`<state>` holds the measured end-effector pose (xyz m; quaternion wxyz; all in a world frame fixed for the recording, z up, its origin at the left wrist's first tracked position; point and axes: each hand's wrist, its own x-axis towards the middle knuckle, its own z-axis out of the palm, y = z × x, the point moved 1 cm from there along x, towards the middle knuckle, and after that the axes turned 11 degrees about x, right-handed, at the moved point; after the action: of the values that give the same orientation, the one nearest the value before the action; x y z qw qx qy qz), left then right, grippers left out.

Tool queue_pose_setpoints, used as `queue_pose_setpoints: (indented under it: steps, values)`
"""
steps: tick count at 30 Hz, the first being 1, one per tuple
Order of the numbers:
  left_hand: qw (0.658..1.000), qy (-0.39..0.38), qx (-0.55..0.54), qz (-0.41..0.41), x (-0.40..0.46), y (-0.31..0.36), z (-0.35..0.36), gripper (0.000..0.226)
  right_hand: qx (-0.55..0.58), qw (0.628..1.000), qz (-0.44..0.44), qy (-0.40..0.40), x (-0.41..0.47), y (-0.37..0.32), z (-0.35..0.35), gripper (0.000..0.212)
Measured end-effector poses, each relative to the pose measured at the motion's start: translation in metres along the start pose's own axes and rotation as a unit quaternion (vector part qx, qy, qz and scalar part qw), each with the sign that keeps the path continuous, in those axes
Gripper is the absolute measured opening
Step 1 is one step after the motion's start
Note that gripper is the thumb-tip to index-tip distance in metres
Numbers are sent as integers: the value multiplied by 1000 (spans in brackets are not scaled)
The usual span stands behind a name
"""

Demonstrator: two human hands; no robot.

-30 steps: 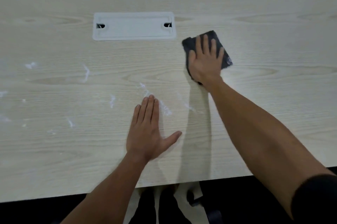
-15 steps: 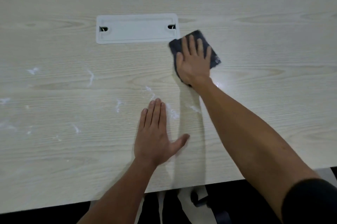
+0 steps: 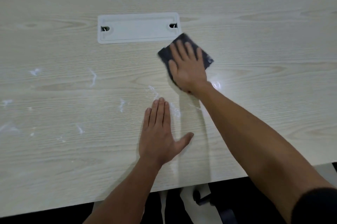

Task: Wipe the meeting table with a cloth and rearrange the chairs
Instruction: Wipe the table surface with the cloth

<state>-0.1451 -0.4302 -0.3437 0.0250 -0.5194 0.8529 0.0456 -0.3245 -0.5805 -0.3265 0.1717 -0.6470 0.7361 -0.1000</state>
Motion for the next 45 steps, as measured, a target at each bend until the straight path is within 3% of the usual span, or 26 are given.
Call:
queue_pose_setpoints:
  steps: [2,4,7,10,13,15,17,20,22,24,25,28,32,35,37,41,43,45]
  values:
    - [1000,5,-2,0,-1,-1,0,120,-23,994,-106,-31,-44,17,4,62]
    - [1000,13,-9,0,-1,-1,0,120,-29,994,-102,-25,-67,55,-9,60]
    - [1000,23,-8,3,-1,-1,2,120,-24,995,80,50,-53,117,-42,67]
    - [999,33,-13,0,-2,-2,4,119,36,956,271,106,-58,144,-54,66]
    - [999,45,-25,-5,-2,-2,5,119,68,898,403,161,-89,121,-37,64]
    - [999,43,-22,-4,-2,-1,4,120,77,881,433,175,-90,84,-17,65]
    - [999,34,-11,-4,-1,-2,3,120,60,911,377,158,-76,43,4,66]
    - [1000,24,-1,-1,-2,1,3,121,39,987,138,70,-54,7,16,63]
    - [1000,22,2,-3,-3,-2,4,121,10,998,-54,-20,-51,18,14,60]
    - [1000,23,2,-2,-3,-1,4,121,-16,991,-123,-59,-62,56,-1,58]
    - [1000,23,0,-1,-2,-1,3,121,-17,995,-91,-41,-71,80,-9,59]
    - [1000,22,-19,2,-2,-1,-1,122,9,986,157,63,-117,142,-33,63]
    - [997,36,-62,-13,-8,-10,-9,121,63,896,416,141,-189,132,-21,62]
    - [998,29,-40,-25,-17,-31,-16,122,96,834,512,181,-201,59,13,66]
    - [999,26,-20,-27,-27,-50,-15,121,103,837,505,182,-191,7,33,70]
    - [1000,5,13,-26,-42,-78,-6,122,104,879,433,171,-132,-60,49,73]
    - [999,-2,20,-27,-43,-82,-1,123,88,928,336,131,-99,-74,54,71]
    - [999,-1,22,-25,-42,-82,1,122,58,980,174,74,-82,-73,56,67]
